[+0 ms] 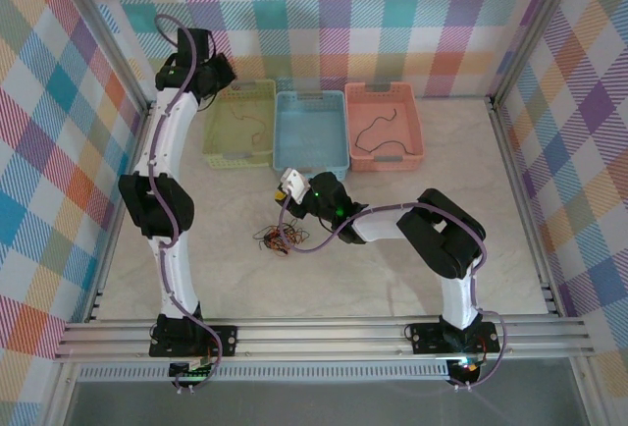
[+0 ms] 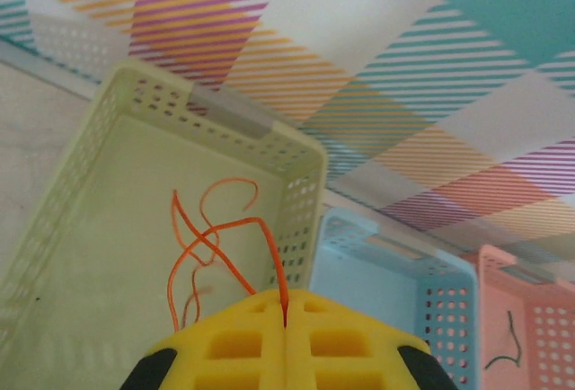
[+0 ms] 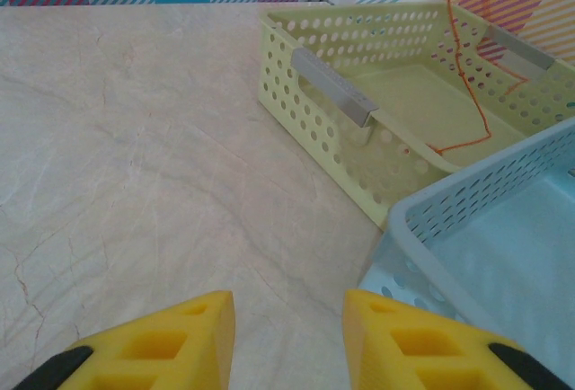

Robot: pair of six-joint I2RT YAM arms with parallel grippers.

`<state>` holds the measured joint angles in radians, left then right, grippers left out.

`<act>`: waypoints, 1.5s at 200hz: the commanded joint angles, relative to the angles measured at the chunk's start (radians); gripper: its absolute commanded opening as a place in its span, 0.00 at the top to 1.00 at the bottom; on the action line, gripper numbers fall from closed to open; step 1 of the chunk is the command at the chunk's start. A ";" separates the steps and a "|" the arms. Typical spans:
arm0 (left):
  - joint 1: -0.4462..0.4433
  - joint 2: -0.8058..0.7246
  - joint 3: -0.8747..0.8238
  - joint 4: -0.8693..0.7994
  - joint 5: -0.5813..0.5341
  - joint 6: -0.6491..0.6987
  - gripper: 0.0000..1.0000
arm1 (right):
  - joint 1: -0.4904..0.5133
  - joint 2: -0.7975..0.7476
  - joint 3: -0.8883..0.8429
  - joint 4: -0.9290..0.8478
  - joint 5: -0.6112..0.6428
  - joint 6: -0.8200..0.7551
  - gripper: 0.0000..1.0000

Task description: Untangle the cables

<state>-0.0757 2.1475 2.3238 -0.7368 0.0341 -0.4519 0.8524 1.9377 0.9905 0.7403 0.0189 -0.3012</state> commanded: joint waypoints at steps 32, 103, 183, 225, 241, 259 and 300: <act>0.008 0.059 -0.070 -0.031 0.132 0.015 1.00 | 0.004 -0.033 -0.006 0.021 -0.016 -0.003 0.62; -0.001 -0.053 -0.341 0.013 0.153 0.029 0.49 | 0.004 -0.028 0.005 0.004 -0.033 0.006 0.62; -0.028 -0.659 -0.986 0.305 0.240 -0.066 0.39 | 0.003 -0.031 0.013 -0.013 -0.019 0.023 0.62; -0.081 -0.967 -1.422 0.396 0.323 -0.149 0.42 | 0.004 -0.025 0.037 -0.053 -0.013 0.049 0.61; -0.106 -1.046 -1.527 0.394 0.364 -0.170 0.42 | 0.003 -0.023 0.039 -0.056 -0.010 0.053 0.62; -0.129 -1.117 -1.603 0.368 0.398 -0.182 0.43 | 0.002 -0.026 0.039 -0.056 -0.008 0.060 0.61; -0.188 -1.232 -1.679 0.260 0.384 -0.163 0.46 | 0.002 -0.022 0.043 -0.062 -0.024 0.066 0.61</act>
<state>-0.2173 0.9775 0.6689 -0.4194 0.4038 -0.6132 0.8524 1.9377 1.0050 0.6804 0.0109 -0.2596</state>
